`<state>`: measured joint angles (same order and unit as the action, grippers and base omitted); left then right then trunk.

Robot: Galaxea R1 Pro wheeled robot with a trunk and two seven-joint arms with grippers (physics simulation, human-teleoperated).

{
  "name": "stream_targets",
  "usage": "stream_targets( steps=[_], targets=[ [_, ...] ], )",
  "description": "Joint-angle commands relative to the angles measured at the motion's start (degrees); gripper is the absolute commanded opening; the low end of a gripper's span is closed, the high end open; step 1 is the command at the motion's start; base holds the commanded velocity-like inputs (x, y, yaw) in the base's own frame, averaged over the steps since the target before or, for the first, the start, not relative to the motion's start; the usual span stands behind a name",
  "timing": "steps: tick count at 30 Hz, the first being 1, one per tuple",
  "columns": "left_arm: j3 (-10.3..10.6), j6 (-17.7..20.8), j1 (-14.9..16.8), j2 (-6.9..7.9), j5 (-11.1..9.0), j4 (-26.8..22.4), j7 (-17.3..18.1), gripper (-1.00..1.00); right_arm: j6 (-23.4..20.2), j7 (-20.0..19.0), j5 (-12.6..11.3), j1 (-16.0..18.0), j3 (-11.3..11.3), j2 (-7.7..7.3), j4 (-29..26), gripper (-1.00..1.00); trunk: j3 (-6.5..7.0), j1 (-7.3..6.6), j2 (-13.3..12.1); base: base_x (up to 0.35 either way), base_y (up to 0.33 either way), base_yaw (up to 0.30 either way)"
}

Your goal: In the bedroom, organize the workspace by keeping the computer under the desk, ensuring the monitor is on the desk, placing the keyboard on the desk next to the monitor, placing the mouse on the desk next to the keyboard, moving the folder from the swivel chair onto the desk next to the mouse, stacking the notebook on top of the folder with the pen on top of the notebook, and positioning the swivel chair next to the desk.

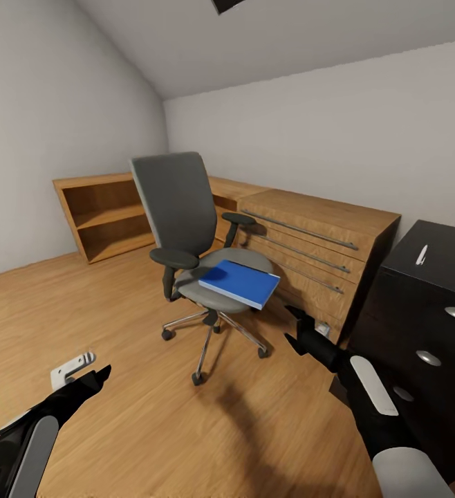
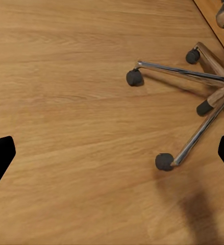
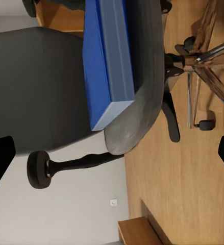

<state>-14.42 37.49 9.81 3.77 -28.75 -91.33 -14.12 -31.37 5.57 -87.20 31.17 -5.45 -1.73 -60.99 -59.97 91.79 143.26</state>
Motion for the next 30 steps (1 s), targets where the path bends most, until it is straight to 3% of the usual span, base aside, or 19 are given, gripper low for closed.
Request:
stream_targets(
  steps=[1,22,30],
  targets=[
    [0.01,0.22,0.03,0.01,-0.61,-0.07,-0.47,1.0,-0.21,0.58,-0.62,0.03,-0.09,-0.03,-0.09,1.0,-0.06,-0.02,0.03,0.0,0.0,0.0],
    [-0.08,0.31,0.03,0.13,-0.55,2.12,-0.38,1.0,0.15,0.51,-0.52,0.03,-0.09,-0.12,0.17,1.0,-0.06,-0.02,0.03,0.047,0.0,0.0],
    [-0.08,0.3,0.03,0.14,-0.6,2.13,-0.38,1.0,0.17,0.66,-0.52,0.03,-0.09,-0.12,0.19,1.0,-0.06,-0.02,0.03,0.234,0.0,0.0]
  ],
)
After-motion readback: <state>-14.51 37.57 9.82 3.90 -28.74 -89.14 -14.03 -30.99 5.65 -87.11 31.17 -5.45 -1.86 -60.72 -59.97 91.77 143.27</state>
